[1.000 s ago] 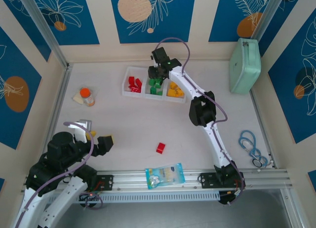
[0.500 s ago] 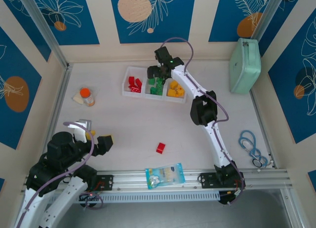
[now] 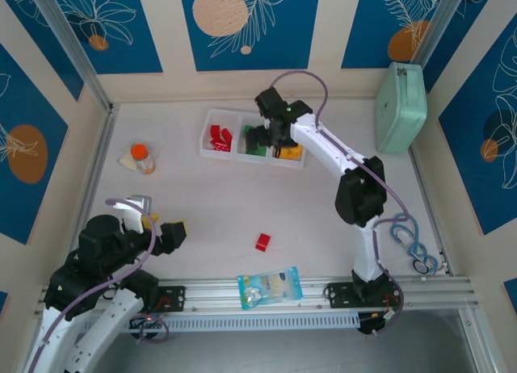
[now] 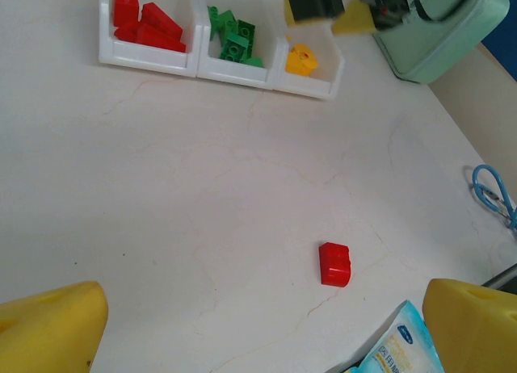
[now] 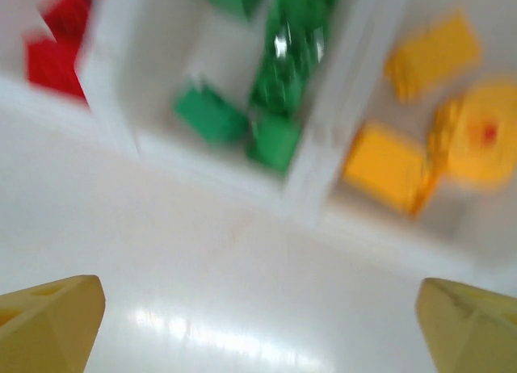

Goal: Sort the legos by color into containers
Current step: Pick up the lego from the bottom-center of the table.

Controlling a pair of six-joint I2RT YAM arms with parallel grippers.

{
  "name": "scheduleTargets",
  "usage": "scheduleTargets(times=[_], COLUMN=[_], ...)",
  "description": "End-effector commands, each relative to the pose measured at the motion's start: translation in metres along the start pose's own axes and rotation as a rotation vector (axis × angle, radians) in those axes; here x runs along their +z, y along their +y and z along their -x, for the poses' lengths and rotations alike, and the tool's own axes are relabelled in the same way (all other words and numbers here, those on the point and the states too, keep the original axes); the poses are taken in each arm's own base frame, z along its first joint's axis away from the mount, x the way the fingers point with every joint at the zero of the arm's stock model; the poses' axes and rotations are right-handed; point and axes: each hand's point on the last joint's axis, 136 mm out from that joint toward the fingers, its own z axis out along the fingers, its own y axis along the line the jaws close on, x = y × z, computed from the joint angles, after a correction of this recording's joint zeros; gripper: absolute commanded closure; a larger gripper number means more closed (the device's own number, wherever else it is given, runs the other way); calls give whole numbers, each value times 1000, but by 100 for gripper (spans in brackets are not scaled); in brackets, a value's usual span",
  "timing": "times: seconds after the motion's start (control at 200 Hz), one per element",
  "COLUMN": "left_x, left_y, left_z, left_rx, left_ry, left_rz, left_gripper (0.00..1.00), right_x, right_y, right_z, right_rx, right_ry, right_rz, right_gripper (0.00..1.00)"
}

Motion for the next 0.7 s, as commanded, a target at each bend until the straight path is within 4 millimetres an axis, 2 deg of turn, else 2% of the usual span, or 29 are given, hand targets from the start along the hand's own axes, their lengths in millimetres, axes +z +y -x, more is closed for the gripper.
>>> scheduleTargets(times=[0.0, 0.145, 0.23, 0.33, 0.475, 0.555, 0.695], left_x=[3, 6, 8, 11, 11, 10, 10], left_y=[-5, -2, -2, -5, -14, -19, -22], left_z=[3, 2, 1, 0, -2, -2, -3], left_rx=[21, 15, 14, 16, 29, 40, 48], left_ry=[-10, -3, 9, 21, 34, 32, 39], left_rz=[-34, -14, -19, -32, -87, -115, -133], left_gripper=[0, 0, 0, 0, 0, 0, 0], right_x=[-6, -6, -5, -1, 15, 14, 15], right_y=[-24, -38, -39, -28, -3, -2, 4], right_z=[-61, -122, -154, -185, -214, -223, -245], right_rx=[227, 420, 394, 290, 203, 178, 207], right_ry=[120, 168, 230, 298, 384, 380, 405], right_rz=[-56, -37, -81, -155, -229, -321, -344], right_gripper=[1, 1, 1, 0, 3, 3, 6])
